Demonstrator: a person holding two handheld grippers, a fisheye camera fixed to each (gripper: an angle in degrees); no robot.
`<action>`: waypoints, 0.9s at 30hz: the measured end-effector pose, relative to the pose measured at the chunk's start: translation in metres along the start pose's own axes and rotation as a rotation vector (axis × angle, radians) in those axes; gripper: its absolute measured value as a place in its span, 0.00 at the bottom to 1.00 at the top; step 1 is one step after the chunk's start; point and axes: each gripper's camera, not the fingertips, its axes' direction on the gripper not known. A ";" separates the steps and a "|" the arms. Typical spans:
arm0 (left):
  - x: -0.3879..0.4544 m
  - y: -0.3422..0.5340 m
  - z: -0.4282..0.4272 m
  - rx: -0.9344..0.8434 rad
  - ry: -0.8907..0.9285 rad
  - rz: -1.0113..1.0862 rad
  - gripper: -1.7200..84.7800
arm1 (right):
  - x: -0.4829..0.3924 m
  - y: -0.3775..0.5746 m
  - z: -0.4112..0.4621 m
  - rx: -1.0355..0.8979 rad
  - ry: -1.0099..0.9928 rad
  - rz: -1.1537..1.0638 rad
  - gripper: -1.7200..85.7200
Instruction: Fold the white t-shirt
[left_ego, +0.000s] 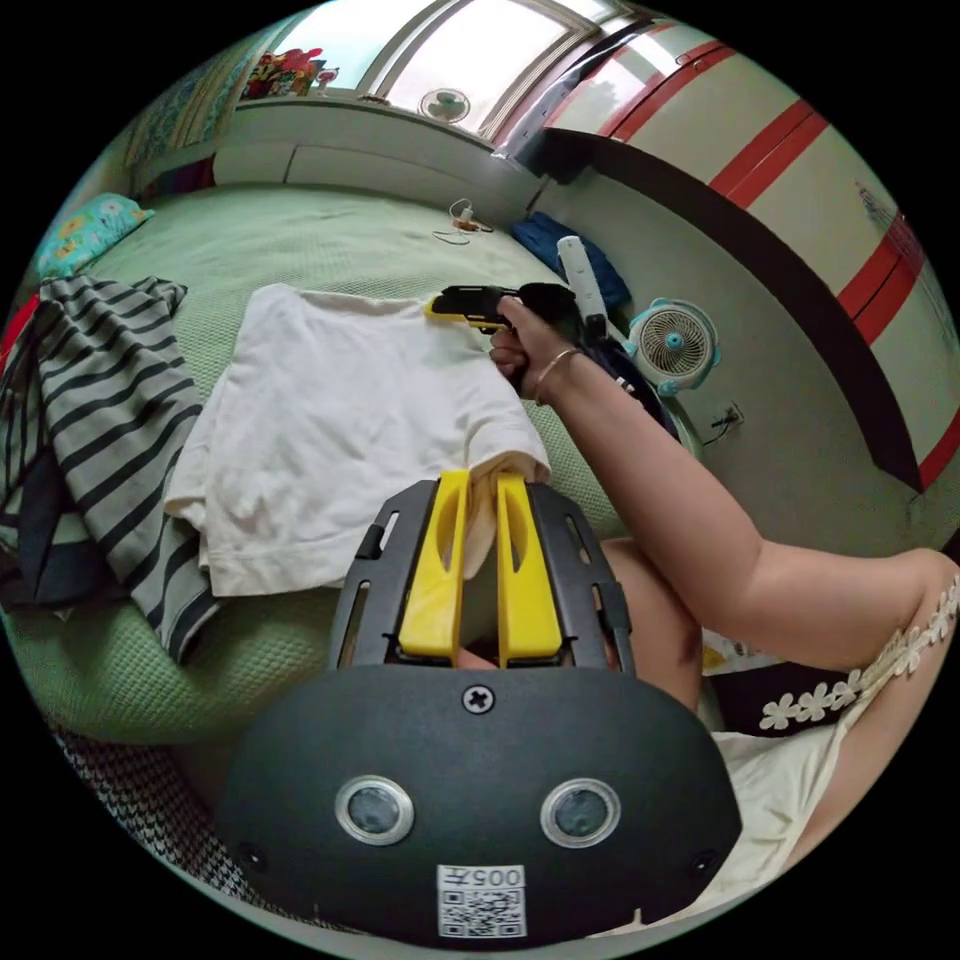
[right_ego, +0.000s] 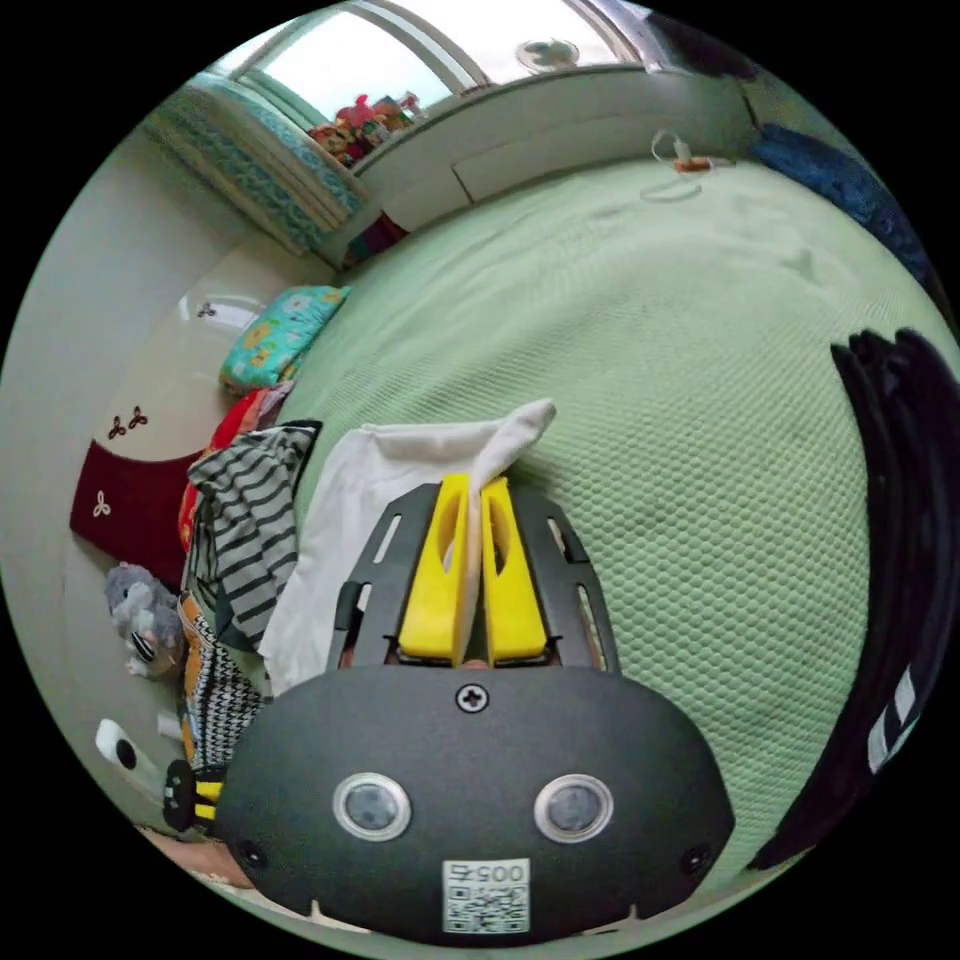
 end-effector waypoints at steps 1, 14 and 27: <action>0.004 -0.001 0.001 0.004 0.007 0.006 0.09 | -0.012 0.004 -0.013 0.029 0.046 -0.066 0.00; 0.113 -0.023 0.040 0.157 0.179 0.063 0.09 | -0.055 0.024 -0.134 0.059 0.266 -0.420 0.00; 0.246 -0.094 0.138 0.138 0.288 0.200 0.09 | 0.077 0.019 -0.290 0.181 0.415 -0.166 0.00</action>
